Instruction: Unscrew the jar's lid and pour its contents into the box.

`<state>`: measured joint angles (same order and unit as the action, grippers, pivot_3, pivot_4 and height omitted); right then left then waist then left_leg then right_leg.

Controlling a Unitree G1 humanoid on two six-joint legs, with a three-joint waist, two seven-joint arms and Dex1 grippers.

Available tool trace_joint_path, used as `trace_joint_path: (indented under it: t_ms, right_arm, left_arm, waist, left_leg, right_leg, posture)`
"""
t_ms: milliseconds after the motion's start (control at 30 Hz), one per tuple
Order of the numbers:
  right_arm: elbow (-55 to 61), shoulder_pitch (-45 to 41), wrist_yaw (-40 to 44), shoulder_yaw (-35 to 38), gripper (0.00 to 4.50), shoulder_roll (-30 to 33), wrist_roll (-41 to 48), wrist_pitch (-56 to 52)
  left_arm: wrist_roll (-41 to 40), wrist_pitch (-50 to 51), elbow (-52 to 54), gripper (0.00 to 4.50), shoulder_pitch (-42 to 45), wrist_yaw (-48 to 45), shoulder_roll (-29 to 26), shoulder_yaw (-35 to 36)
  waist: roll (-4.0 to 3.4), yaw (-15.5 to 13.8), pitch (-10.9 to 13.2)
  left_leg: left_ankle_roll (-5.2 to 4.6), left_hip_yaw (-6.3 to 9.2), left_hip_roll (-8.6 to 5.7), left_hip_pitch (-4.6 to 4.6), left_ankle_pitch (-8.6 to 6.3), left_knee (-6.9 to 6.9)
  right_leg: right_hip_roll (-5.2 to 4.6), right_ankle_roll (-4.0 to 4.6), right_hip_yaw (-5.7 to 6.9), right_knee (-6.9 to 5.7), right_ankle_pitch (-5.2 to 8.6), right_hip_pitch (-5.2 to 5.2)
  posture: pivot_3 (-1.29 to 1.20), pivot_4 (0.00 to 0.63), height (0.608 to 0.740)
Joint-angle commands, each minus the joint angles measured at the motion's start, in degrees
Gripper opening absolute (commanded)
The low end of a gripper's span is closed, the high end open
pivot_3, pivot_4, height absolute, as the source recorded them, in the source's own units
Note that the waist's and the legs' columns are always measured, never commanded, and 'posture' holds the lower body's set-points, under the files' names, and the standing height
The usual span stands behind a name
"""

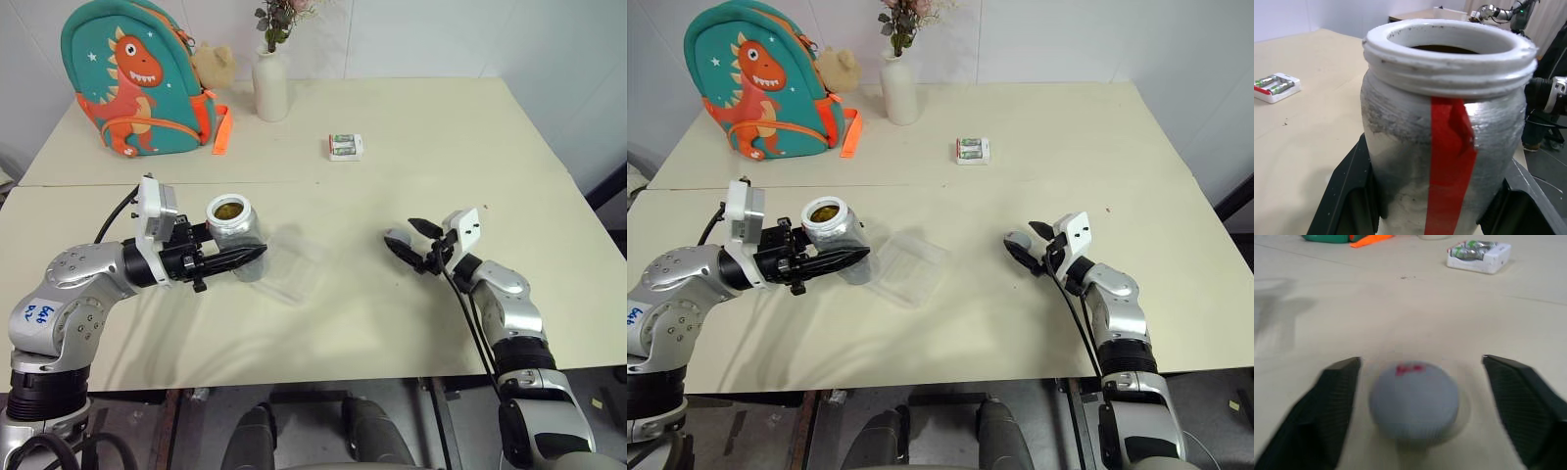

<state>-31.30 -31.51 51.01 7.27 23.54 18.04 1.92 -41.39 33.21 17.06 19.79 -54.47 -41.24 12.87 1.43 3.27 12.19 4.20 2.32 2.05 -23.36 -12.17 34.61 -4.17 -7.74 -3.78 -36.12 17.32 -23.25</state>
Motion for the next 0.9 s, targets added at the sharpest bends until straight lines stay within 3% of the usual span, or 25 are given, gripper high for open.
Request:
trace_joint_path:
  t_ms: [33, 267, 433, 667, 900]
  right_arm:
    - [7.3, -0.4, 3.7, 1.1, 4.45, 3.0, 3.1, -2.8]
    - [28.3, -2.0, 13.2, 0.2, 4.45, 12.3, 14.1, -21.3]
    - [38.2, -5.4, 15.1, 1.2, 4.45, 18.2, 20.9, -31.9]
    - [44.5, -4.9, 18.8, -0.8, 4.45, 22.4, 22.8, -35.8]
    - [45.8, -2.4, 17.9, -0.2, 4.45, 22.5, 22.9, -36.9]
  left_arm:
    - [1.7, -3.0, -0.3, 1.97, 1.1, 0.3, 0.3, 0.0]
    - [6.5, -5.2, -2.5, 1.97, 1.0, 0.0, -2.0, -0.9]
    - [8.2, -3.0, -3.9, 1.97, 4.3, 0.3, -5.5, -1.3]
    - [12.4, -0.9, -3.4, 1.97, 5.0, -0.9, -10.5, -5.1]
    - [18.1, 0.2, -3.4, 1.97, 8.9, 1.9, -10.7, -9.8]
  waist:
    - [-0.02, -0.1, 0.0]
    - [-0.03, -0.1, 0.0]
    - [-0.01, -0.3, 0.0]
    - [-0.01, -0.3, 0.0]
    - [0.0, -0.7, 0.0]
  left_leg:
    - [0.0, 0.0, 0.0, 0.0, 0.0, 0.0]
    - [0.0, 0.01, 0.01, 0.01, 0.0, -0.01]
    - [-0.01, 0.02, 0.01, 0.0, 0.0, 0.0]
    - [-0.07, 0.01, 0.01, -0.04, -0.05, -0.06]
    - [-0.07, 0.01, 0.0, -0.08, -0.05, -0.03]
  right_leg:
    - [0.0, 0.0, 0.0, 0.0, 0.0, 0.0]
    - [0.01, 0.0, 0.0, 0.01, 0.0, 0.0]
    - [0.01, 0.02, 0.0, 0.03, 0.01, 0.0]
    - [0.0, 0.03, 0.0, 0.18, 0.02, 0.01]
    - [0.0, 0.03, 0.0, 0.17, 0.03, -0.03]
  posture:
    - [0.0, 0.15, 0.74]
    - [0.0, 0.15, 0.74]
    - [0.0, 0.15, 0.74]
    - [0.0, 0.15, 0.74]
    - [0.0, 0.15, 0.74]
